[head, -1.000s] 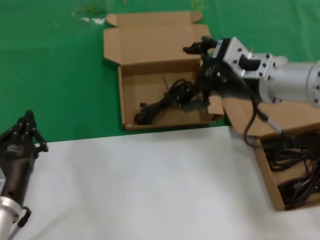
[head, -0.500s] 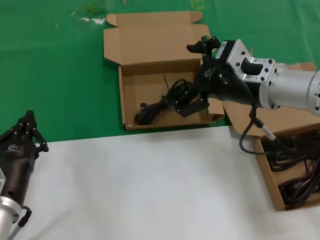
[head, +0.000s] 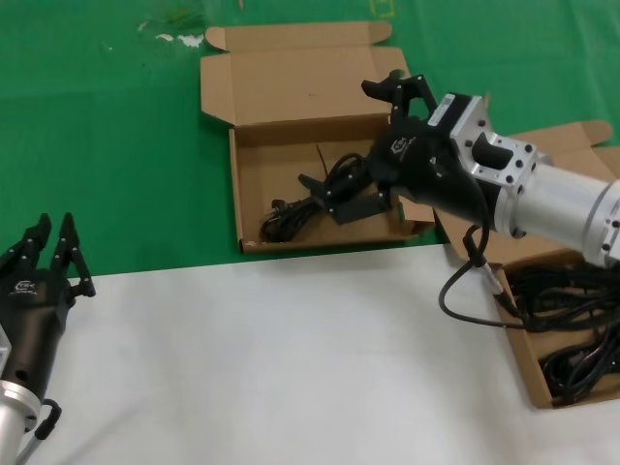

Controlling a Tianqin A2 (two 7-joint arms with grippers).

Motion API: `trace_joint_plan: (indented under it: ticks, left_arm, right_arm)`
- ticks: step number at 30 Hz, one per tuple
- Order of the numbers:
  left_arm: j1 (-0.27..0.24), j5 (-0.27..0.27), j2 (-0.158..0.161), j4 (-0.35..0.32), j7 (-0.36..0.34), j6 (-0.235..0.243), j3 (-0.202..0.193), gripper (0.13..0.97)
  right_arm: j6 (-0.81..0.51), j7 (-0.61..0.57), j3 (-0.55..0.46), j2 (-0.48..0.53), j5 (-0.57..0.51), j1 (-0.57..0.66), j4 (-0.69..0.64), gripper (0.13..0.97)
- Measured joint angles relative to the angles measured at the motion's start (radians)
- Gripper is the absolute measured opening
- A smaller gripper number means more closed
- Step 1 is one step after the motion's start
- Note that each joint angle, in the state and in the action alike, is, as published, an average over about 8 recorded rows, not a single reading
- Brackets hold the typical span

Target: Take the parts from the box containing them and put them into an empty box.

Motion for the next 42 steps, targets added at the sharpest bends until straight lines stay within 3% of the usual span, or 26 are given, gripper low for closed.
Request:
trace_joint_plan:
  ticks: [8, 17, 25, 29, 37, 42]
  left_arm:
    - [0.0, 0.0, 0.0, 0.0, 0.0, 0.0, 0.0, 0.267]
    - [0.0, 0.0, 0.0, 0.0, 0.0, 0.0, 0.0, 0.429]
    - [0.0, 0.0, 0.0, 0.0, 0.0, 0.0, 0.0, 0.646]
    - [0.0, 0.0, 0.0, 0.0, 0.0, 0.0, 0.0, 0.646]
    - [0.0, 0.0, 0.0, 0.0, 0.0, 0.0, 0.0, 0.819]
    - [0.0, 0.0, 0.0, 0.0, 0.0, 0.0, 0.0, 0.872]
  right_arm:
    - [0.101, -0.059, 0.035, -0.024, 0.07, -0.079, 0.004, 0.966]
    - [0.215, -0.125, 0.074, -0.051, 0.148, -0.167, 0.009, 0.966]
    - [0.317, -0.184, 0.109, -0.075, 0.218, -0.246, 0.013, 0.966]
    - [0.368, -0.214, 0.126, -0.087, 0.253, -0.285, 0.015, 0.966]
    - [0.469, -0.273, 0.161, -0.11, 0.323, -0.363, 0.019, 0.966]
    - [0.532, -0.309, 0.182, -0.125, 0.366, -0.413, 0.022, 0.966]
